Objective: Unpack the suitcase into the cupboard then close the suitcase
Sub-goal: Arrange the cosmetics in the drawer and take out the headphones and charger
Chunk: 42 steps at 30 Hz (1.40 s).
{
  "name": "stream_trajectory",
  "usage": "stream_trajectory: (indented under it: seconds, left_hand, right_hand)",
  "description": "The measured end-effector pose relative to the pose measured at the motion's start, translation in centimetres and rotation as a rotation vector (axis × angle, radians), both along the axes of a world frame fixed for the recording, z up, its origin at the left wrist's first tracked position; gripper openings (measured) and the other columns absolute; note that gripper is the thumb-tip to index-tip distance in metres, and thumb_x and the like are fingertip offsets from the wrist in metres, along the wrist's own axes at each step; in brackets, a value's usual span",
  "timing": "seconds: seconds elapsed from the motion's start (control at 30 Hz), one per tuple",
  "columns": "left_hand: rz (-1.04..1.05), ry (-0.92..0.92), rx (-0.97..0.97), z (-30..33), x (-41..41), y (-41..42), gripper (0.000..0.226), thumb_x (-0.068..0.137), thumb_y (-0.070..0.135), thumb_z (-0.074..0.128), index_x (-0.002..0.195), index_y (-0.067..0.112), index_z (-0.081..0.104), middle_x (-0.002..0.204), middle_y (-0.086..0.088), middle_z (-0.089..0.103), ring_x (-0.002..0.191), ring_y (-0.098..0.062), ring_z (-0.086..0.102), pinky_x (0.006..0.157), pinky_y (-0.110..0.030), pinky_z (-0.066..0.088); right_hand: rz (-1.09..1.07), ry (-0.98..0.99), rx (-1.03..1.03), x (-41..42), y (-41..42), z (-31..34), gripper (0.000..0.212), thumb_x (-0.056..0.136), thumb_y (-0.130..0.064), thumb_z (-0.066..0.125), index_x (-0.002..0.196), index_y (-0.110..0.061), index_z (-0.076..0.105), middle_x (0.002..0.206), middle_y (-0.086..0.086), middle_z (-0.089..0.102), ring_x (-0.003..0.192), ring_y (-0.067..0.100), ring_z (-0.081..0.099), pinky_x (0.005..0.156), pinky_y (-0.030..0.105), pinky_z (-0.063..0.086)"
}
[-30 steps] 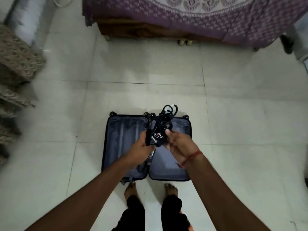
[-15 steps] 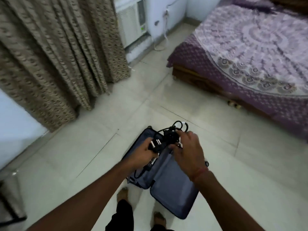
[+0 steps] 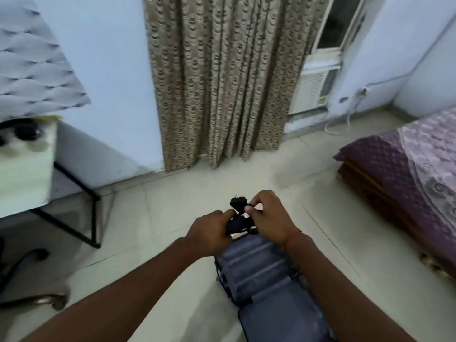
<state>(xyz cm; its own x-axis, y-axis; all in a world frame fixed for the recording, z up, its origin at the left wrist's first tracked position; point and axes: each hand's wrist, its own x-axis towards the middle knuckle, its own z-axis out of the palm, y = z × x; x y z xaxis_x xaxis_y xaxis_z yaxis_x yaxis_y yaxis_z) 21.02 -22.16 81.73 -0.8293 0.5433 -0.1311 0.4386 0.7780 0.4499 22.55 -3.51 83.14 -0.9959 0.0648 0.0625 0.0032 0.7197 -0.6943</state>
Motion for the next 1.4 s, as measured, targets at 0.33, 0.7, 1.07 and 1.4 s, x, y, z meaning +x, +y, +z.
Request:
stream_trajectory:
  seconds: [0.33, 0.7, 1.07, 1.4]
  left_hand:
    - [-0.036, 0.579, -0.166, 2.6, -1.8, -25.4, 0.041, 0.056, 0.012, 0.064, 0.092, 0.021, 0.045, 0.088, 0.000, 0.056, 0.077, -0.024, 0.056, 0.061, -0.034, 0.040]
    - [0.020, 0.560, -0.202, 3.6, -1.7, -50.9, 0.047, 0.059, 0.013, 0.071, 0.091, 0.020, 0.037, 0.082, -0.003, 0.054, 0.076, -0.023, 0.053, 0.068, -0.033, 0.039]
    - [1.061, 0.285, 0.087, -1.1, -6.5, -66.0, 0.080, 0.069, 0.037, 0.066, 0.140, 0.020, 0.033, 0.138, -0.004, 0.039, 0.127, -0.023, 0.042, 0.103, -0.038, 0.035]
    - [1.392, -0.251, 1.009, -2.2, -12.9, -75.1, 0.093, 0.060, 0.056, 0.082, 0.135, 0.014, 0.046, 0.115, -0.005, 0.067, 0.100, -0.016, 0.069, 0.088, -0.041, 0.056]
  right_hand:
    - [0.608, -0.468, 0.076, -6.4, -23.1, 3.3, 0.067, 0.062, -0.038, 0.086, 0.121, -0.028, 0.056, 0.116, -0.009, 0.062, 0.103, 0.010, 0.059, 0.096, 0.033, 0.048]
    - [0.919, -0.215, 0.370, -7.6, -50.2, 4.2, 0.060, 0.064, -0.053, 0.076, 0.118, -0.036, 0.055, 0.108, -0.017, 0.061, 0.119, 0.013, 0.047, 0.093, 0.034, 0.034]
    - [0.912, -0.550, -0.293, -20.1, -68.2, -2.7, 0.037, 0.070, -0.029, 0.080, 0.099, -0.014, 0.063, 0.086, 0.000, 0.071, 0.082, 0.016, 0.068, 0.077, 0.032, 0.055]
    - [0.862, -0.799, -0.511, -28.6, -86.9, -3.3, 0.042, 0.085, -0.026, 0.072, 0.113, -0.007, 0.048, 0.113, 0.018, 0.064, 0.104, 0.031, 0.065, 0.092, 0.050, 0.052]
